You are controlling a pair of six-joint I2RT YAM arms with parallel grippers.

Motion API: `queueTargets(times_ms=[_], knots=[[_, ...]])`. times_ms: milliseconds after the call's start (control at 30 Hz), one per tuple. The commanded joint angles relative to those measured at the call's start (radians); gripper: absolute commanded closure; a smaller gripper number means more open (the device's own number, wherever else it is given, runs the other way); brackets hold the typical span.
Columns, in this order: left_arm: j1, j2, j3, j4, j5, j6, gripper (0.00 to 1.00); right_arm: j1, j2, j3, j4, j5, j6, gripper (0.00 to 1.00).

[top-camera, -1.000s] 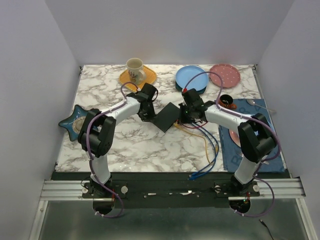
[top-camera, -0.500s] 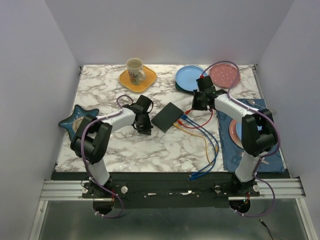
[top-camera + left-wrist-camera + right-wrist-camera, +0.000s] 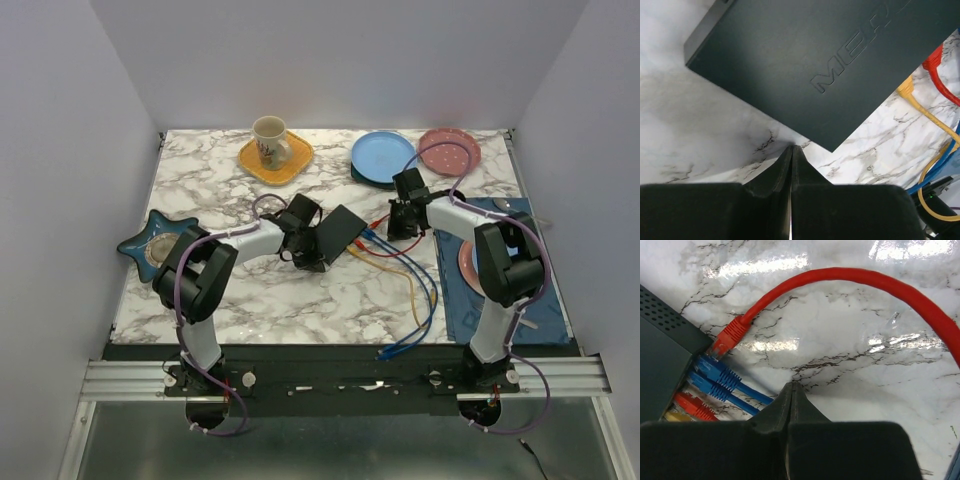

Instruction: Pull the plug from the switch port

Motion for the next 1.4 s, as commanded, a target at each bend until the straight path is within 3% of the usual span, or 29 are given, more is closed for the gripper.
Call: queueTargets(times_ms=[0, 333, 733, 1000, 1133, 1200, 1233, 1267, 1333, 1367], knots=[[0.000, 0.061, 0.038, 0.016, 0.048, -0.011, 0.90, 0.011, 0.012, -0.072, -0.026, -0.093, -0.003, 0.94], [0.037, 0.158, 0.187, -0.022, 0.071, -0.018, 0.89, 0.086, -0.050, -0.085, 0.006, -0.211, 0.043, 0.94], [0.180, 0.121, 0.206, -0.057, 0.070, 0.009, 0.88, 0.184, -0.031, 0.003, 0.029, -0.310, 0.129, 0.94], [0.183, 0.071, 0.132, -0.039, 0.062, 0.014, 0.87, 0.184, -0.083, -0.017, 0.028, -0.202, 0.121, 0.94], [0.183, -0.021, 0.048, -0.019, 0.013, 0.011, 0.87, 0.184, -0.223, -0.101, 0.119, -0.072, 0.069, 0.92], [0.183, -0.063, 0.029, -0.016, -0.016, 0.023, 0.84, 0.184, -0.325, -0.177, 0.173, -0.021, 0.046, 0.78], [0.183, -0.099, 0.017, -0.016, -0.042, 0.028, 0.80, 0.184, -0.351, -0.193, 0.216, -0.021, 0.026, 0.68], [0.183, -0.116, 0.011, -0.010, -0.053, 0.029, 0.62, 0.184, -0.366, -0.212, 0.227, 0.005, 0.020, 0.46], [0.183, -0.155, 0.003, -0.002, -0.074, 0.029, 0.37, 0.182, -0.368, -0.201, 0.233, 0.002, 0.017, 0.32], [0.183, -0.161, 0.003, -0.004, -0.085, 0.025, 0.11, 0.181, -0.359, -0.191, 0.232, -0.009, 0.017, 0.30]])
